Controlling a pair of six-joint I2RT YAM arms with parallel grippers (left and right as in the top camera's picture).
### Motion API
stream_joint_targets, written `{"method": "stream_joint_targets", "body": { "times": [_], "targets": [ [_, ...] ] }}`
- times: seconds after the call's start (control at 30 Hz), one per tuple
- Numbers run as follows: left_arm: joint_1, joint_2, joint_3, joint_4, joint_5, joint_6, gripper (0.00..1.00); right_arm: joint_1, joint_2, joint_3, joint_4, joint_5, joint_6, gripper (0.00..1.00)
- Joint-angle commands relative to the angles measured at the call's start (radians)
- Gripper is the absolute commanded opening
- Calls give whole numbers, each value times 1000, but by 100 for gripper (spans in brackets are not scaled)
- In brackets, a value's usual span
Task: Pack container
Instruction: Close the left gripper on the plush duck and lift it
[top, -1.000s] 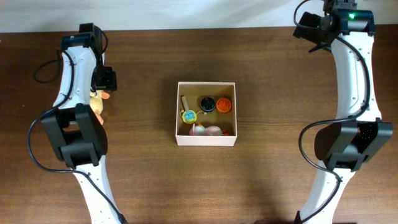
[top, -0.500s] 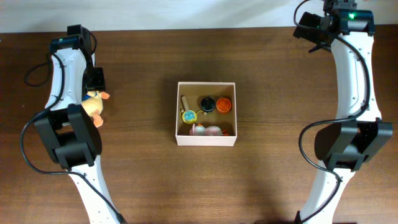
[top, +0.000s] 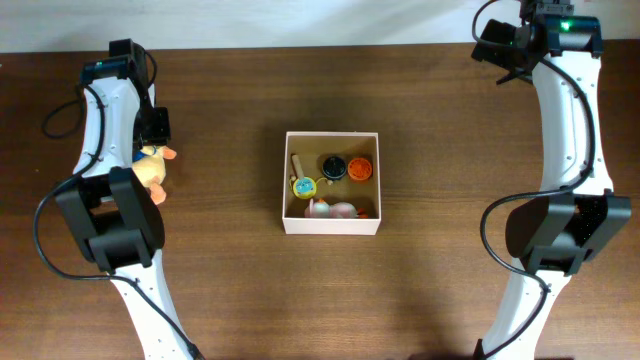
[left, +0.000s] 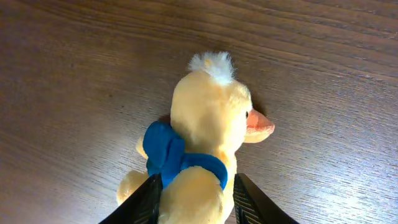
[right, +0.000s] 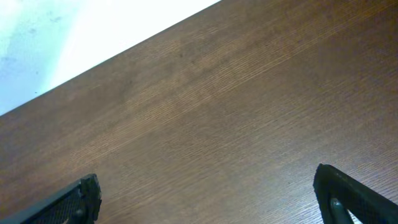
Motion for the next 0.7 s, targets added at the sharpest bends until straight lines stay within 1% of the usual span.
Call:
{"method": "stream_joint_targets", "body": {
  "times": [0.0,0.23,0.3,0.37,0.43,0.53,0.67],
  "targets": [
    [2,5,-8,3,15,0,39,5,11,1,0,-2,12,99],
    [2,6,-8,3,19,-12,37,5,11,1,0,-2,12,99],
    [2,6,-8,3,19,-12,28,5,11,1,0,-2,12,99],
    [2,6,-8,3,19,-16,15,5,11,1,0,-2,12,99],
    [2,5,-8,3,18,-34,6,5,11,1,0,-2,12,99],
    [2,5,-8,2,23,-45,2,5,11,1,0,-2,12,99],
    [1,5,-7,-2,26,-44,2,5,11,1,0,-2,12,99]
  ]
}}
